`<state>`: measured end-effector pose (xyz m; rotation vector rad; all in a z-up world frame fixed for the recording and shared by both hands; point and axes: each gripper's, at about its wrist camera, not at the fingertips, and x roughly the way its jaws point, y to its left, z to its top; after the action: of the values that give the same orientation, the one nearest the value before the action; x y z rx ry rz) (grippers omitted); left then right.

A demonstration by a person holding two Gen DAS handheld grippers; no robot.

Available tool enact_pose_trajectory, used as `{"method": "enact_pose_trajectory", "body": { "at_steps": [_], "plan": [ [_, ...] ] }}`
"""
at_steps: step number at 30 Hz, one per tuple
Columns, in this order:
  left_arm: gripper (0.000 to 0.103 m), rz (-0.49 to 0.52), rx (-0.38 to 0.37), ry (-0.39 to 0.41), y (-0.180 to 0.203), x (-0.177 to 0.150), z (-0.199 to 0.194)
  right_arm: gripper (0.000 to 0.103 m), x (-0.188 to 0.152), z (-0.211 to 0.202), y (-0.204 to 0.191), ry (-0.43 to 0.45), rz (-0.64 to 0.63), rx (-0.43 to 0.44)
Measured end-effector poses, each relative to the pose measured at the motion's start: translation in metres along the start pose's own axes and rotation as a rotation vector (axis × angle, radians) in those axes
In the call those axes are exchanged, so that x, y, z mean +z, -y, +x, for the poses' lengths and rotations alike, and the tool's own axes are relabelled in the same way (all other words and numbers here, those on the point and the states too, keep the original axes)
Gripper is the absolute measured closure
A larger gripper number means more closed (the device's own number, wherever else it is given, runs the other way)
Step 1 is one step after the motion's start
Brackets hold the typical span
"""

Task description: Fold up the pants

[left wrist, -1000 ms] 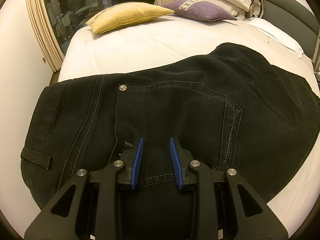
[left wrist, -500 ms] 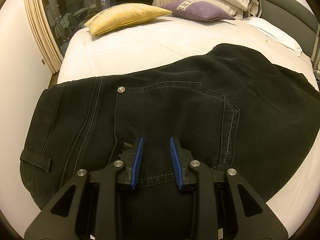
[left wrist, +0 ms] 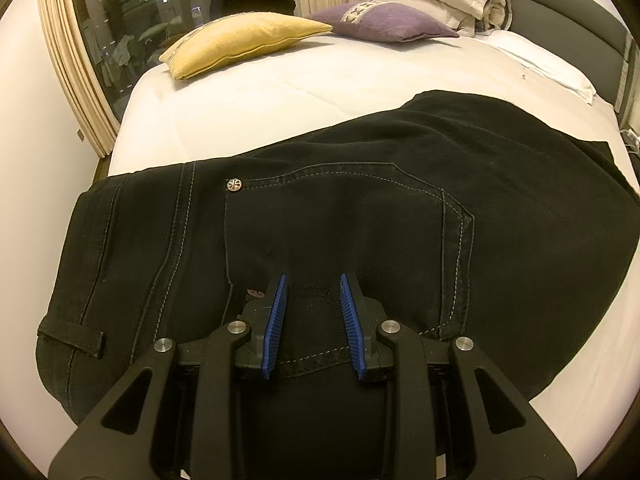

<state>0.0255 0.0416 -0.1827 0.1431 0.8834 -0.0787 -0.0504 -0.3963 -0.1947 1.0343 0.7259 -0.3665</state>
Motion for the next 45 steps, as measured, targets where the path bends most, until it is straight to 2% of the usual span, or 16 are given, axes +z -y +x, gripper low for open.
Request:
{"method": "enact_pose_trajectory", "body": {
  "at_steps": [5,7,10,13,17,20,23,25,29,34,37,39,41,42,43,45],
  "plan": [
    [0.076,-0.006,-0.012,-0.004,-0.003,0.001,0.0,0.087,0.013,-0.006,-0.003,-0.083,-0.049,-0.002],
    [0.076,-0.023,-0.026,-0.015,-0.007,0.004,-0.004,0.051,0.021,-0.031,-0.014,-0.019,-0.095,-0.171],
    [0.076,-0.041,-0.064,0.004,-0.009,0.01,-0.016,0.05,0.029,-0.058,-0.038,0.069,-0.174,-0.238],
    [0.076,-0.03,-0.091,0.041,-0.006,0.021,-0.027,0.05,0.019,-0.047,-0.1,0.013,-0.331,-0.101],
    [0.076,-0.017,-0.126,0.063,0.0,0.039,-0.027,0.058,-0.04,0.02,-0.209,-0.252,-0.586,0.171],
    [0.076,0.022,-0.128,0.025,0.004,0.041,-0.009,0.067,-0.073,0.085,-0.246,-0.422,-0.648,0.22],
    [0.076,0.005,-0.119,-0.042,-0.006,0.027,0.015,0.068,-0.063,0.143,-0.228,-0.455,-0.561,0.124],
    [0.076,-0.022,-0.141,-0.024,-0.014,0.022,0.014,0.103,-0.041,0.161,-0.202,-0.43,-0.447,0.116],
    [0.076,-0.007,-0.135,-0.026,-0.015,0.021,0.012,0.103,-0.001,0.152,-0.161,-0.306,-0.291,0.133],
    [0.076,-0.029,-0.139,0.032,-0.009,0.032,-0.012,0.096,0.008,0.098,-0.158,-0.156,-0.355,-0.035],
    [0.076,-0.005,-0.132,0.051,-0.003,0.036,-0.019,0.081,-0.022,0.069,-0.172,-0.191,-0.416,0.13],
    [0.075,0.002,-0.114,-0.026,0.0,0.031,0.0,0.071,-0.05,0.068,-0.169,-0.266,-0.472,0.161],
    [0.075,-0.031,-0.125,-0.051,-0.008,0.02,0.009,0.071,-0.061,0.076,-0.14,-0.314,-0.43,0.098],
    [0.075,-0.055,-0.139,-0.038,-0.015,0.016,0.005,0.096,-0.057,0.078,-0.122,-0.317,-0.375,0.118],
    [0.075,-0.062,-0.151,-0.042,-0.019,0.014,0.001,0.103,-0.05,0.076,-0.101,-0.314,-0.302,0.134],
    [0.075,-0.061,-0.148,-0.042,-0.026,0.004,-0.009,0.103,-0.033,0.059,-0.07,-0.267,-0.223,0.131]
  ]
}}
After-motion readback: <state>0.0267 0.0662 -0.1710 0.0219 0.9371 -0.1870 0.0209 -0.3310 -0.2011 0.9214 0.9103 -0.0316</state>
